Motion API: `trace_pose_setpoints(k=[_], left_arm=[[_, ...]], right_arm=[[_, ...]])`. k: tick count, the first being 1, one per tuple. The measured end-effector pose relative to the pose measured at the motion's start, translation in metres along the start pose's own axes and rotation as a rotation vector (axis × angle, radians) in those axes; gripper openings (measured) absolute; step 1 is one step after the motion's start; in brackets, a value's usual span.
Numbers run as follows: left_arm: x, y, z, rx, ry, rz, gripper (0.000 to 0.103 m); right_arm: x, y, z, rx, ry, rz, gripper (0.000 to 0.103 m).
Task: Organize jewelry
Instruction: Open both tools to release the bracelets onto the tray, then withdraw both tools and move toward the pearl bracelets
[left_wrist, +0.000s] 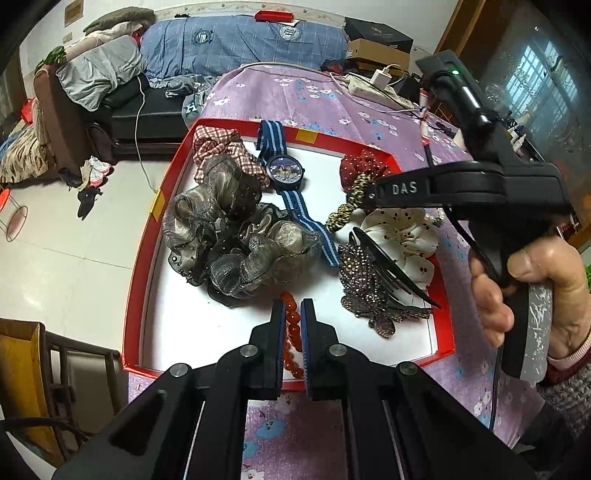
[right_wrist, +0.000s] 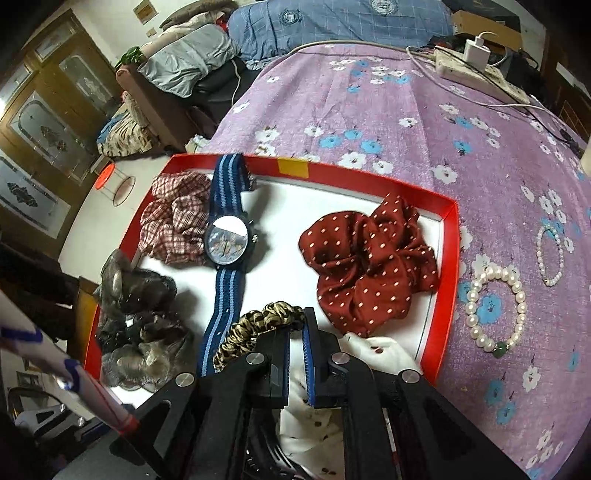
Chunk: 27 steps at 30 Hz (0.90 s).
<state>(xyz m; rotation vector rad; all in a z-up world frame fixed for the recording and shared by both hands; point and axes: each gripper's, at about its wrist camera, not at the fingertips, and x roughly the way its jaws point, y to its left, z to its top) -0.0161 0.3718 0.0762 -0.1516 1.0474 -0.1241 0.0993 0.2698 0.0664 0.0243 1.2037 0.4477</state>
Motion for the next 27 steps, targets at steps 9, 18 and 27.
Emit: trace_pose_setpoints(k=[9,18,27], left_arm=[[-0.018,-0.011,0.000,0.039,-0.038,0.009,0.028],[-0.037,-0.013,-0.002,0.026,-0.076,0.050,0.033],[-0.057,-0.022,-0.010,-0.008,-0.097,0.122,0.043]], right_arm=[[-0.009,-0.005,0.001,0.012,-0.018,0.008,0.035],[-0.030,0.000,-0.012,0.007,-0.050,0.038,0.036],[-0.066,-0.018,-0.042,0.068,-0.107,0.089,0.036]])
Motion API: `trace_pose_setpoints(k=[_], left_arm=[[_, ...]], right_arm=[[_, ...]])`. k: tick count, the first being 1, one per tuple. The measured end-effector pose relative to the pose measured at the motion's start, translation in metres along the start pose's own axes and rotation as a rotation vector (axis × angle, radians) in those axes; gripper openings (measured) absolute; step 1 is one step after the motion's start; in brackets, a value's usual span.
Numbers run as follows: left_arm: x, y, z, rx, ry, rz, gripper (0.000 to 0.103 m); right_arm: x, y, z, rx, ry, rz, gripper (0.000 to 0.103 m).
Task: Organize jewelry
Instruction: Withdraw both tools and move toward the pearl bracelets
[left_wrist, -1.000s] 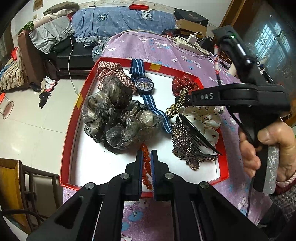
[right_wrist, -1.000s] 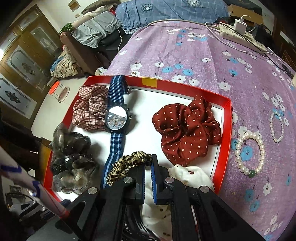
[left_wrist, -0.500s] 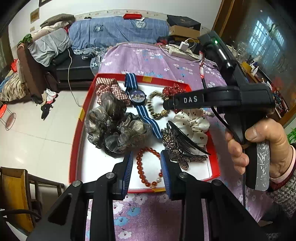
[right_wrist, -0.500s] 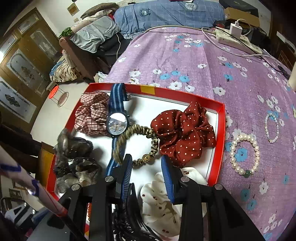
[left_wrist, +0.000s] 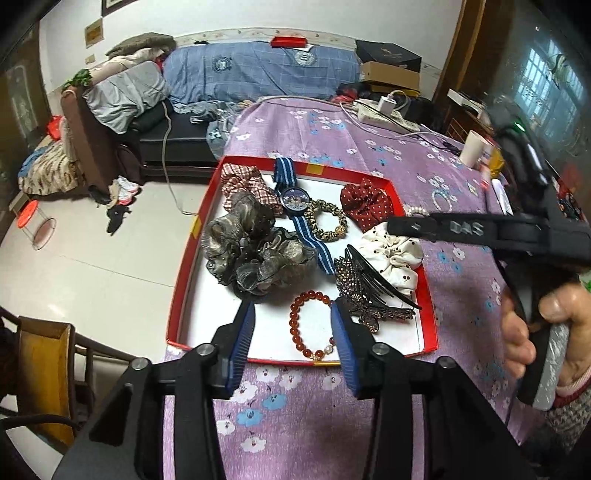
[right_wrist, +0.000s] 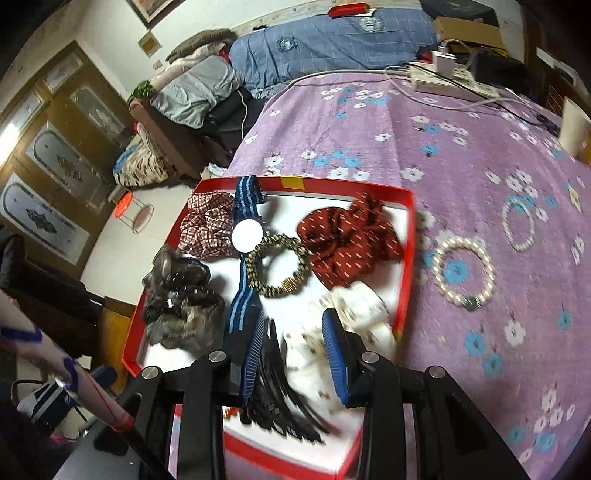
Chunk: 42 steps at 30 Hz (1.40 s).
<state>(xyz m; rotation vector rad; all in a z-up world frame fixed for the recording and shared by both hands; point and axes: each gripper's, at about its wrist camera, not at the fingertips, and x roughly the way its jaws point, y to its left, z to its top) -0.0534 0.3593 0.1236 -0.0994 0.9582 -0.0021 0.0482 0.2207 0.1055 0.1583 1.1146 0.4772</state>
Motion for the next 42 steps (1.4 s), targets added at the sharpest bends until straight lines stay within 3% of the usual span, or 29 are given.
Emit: trace_pose_setpoints(k=[4,14,34,42], left_arm=[[-0.011,-0.017,-0.002,0.005,-0.018,0.050,0.053],[-0.029,-0.081,-0.011,0.045,-0.021,0.129,0.060],[-0.032,-0.208,-0.039,0.117,-0.009,0.158,0.064],[-0.021,-0.223,-0.049,0.106,0.028,0.155,0.066]], right_arm=[[-0.022,-0.018,-0.017,0.043,-0.024,0.022,0.037],[-0.071,-0.063,-0.067,0.097,-0.051,0.038,0.037],[-0.155,-0.177,-0.133,0.151,-0.096,-0.018,0.038],[-0.160,-0.213,-0.144,0.172,-0.086,-0.009,0.039]])
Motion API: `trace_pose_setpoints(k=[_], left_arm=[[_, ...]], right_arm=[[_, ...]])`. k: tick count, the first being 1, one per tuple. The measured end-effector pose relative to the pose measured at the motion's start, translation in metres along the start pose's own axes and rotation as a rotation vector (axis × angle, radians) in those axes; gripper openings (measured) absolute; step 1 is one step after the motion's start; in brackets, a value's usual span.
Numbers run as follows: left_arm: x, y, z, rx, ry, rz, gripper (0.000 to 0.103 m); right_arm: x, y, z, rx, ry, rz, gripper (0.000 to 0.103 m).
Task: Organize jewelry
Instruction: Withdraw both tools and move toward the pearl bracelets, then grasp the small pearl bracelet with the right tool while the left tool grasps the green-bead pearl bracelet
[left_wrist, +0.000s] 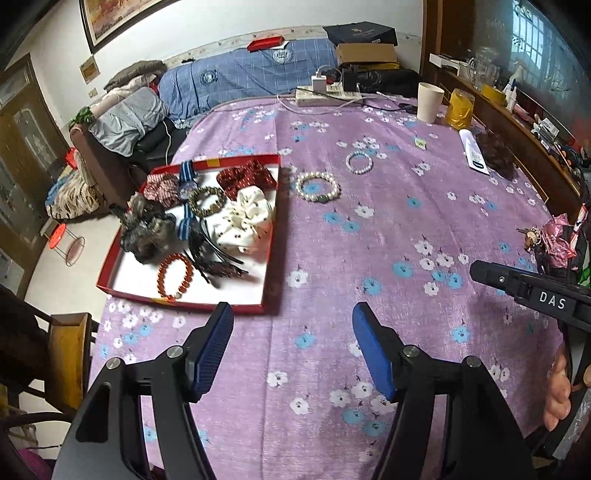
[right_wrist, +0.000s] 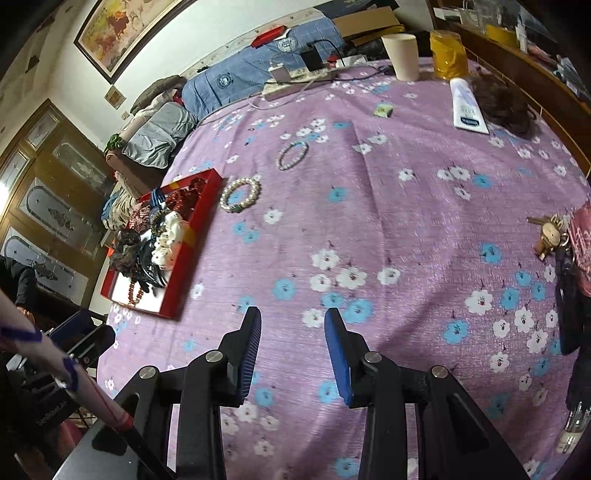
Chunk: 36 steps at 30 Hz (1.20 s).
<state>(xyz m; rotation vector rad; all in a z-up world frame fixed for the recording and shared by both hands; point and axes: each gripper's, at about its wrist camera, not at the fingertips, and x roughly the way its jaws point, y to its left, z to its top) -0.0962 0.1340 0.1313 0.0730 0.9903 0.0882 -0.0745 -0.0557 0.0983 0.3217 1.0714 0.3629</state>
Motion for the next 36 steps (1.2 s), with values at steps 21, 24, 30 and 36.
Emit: trace_pose_setpoints(k=[21,24,30,36], left_arm=[[0.149,-0.022,0.116,0.044,0.070,-0.214,0.065],[0.168,-0.019,0.130,0.034,0.074,-0.246,0.060],[0.194,-0.026,0.143,0.061,0.101,-0.319,0.053],[0.212,-0.033,0.145,0.084,0.132,-0.343,0.052]], right_arm=[[0.071,-0.018,0.083,-0.017,0.030,-0.066,0.039],[0.091,-0.014,0.111,-0.044,0.017,-0.075,0.039],[0.135,-0.006,0.158,-0.087,0.032,-0.080,0.039],[0.173,0.008,0.187,-0.150,0.072,-0.118,0.039]])
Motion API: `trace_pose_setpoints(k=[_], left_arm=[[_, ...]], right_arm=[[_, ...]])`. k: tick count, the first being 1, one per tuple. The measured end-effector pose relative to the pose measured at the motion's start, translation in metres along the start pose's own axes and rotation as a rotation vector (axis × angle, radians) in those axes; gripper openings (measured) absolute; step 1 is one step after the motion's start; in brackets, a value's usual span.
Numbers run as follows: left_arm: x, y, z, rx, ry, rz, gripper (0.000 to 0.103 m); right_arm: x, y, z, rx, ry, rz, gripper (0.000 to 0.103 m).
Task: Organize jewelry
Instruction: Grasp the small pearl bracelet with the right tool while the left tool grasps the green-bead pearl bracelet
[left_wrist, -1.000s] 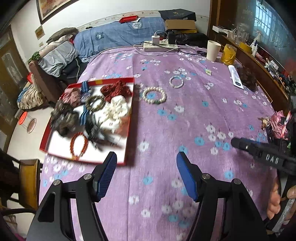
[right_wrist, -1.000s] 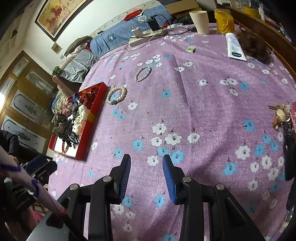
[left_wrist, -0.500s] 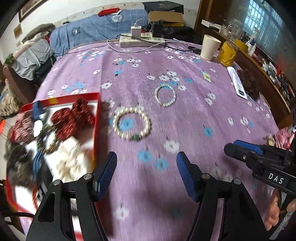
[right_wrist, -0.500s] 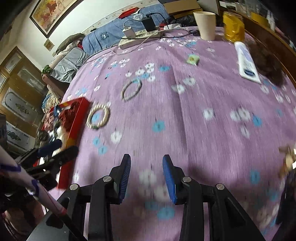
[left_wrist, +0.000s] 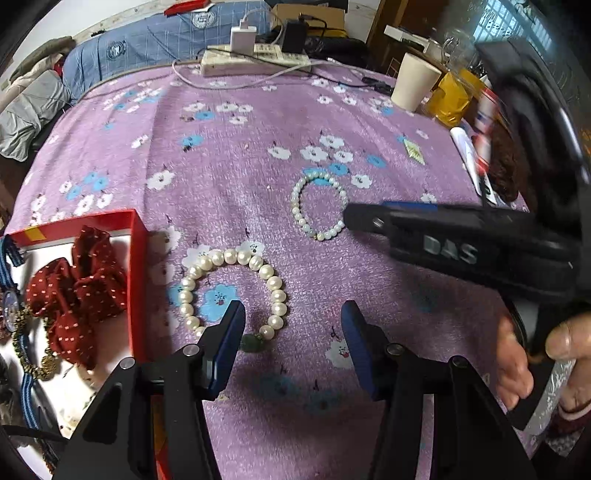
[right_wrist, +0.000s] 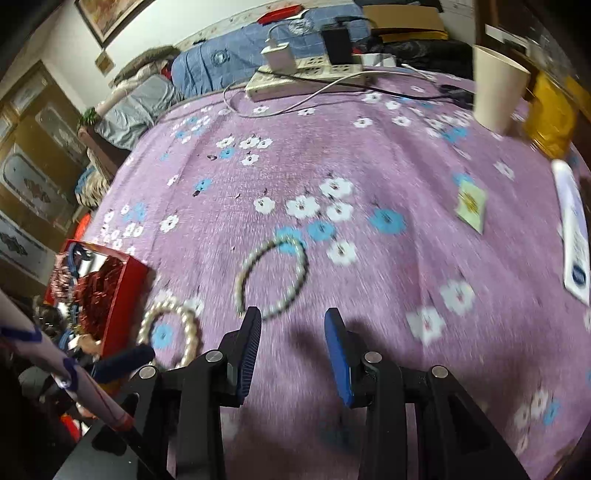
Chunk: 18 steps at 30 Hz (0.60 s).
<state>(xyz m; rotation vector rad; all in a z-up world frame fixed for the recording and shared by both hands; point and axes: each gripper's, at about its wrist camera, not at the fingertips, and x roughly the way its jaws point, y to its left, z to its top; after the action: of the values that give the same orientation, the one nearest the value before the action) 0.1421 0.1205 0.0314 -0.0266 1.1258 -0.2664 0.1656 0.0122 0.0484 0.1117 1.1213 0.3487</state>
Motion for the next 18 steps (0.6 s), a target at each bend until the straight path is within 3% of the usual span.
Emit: trace_pose_setpoints(k=[7,11,14,15,17,18], left_arm=[[0.006,-0.005,-0.007,0.021,0.029,0.006,0.052],[0.004,-0.013,-0.012,0.016,0.051,-0.030,0.048],[0.000,-0.024,-0.023,0.013,0.067,-0.060,0.048],[-0.001,-0.026,-0.026,0.011,0.071,-0.066,0.048],[-0.005,-0.034,-0.037,0.015,0.079,-0.087,0.048],[-0.007,-0.038,-0.042,0.022,0.082,-0.090,0.048]], right_arm=[[0.018,0.015,0.013,-0.091,0.035,-0.097,0.038],[0.018,0.020,0.010,-0.147,0.066,-0.197,0.038],[0.014,0.016,0.003,-0.146,0.093,-0.211,0.037],[0.012,0.013,-0.001,-0.136,0.113,-0.215,0.032],[0.008,0.008,-0.009,-0.133,0.123,-0.226,0.031],[0.004,0.005,-0.014,-0.130,0.125,-0.228,0.022]])
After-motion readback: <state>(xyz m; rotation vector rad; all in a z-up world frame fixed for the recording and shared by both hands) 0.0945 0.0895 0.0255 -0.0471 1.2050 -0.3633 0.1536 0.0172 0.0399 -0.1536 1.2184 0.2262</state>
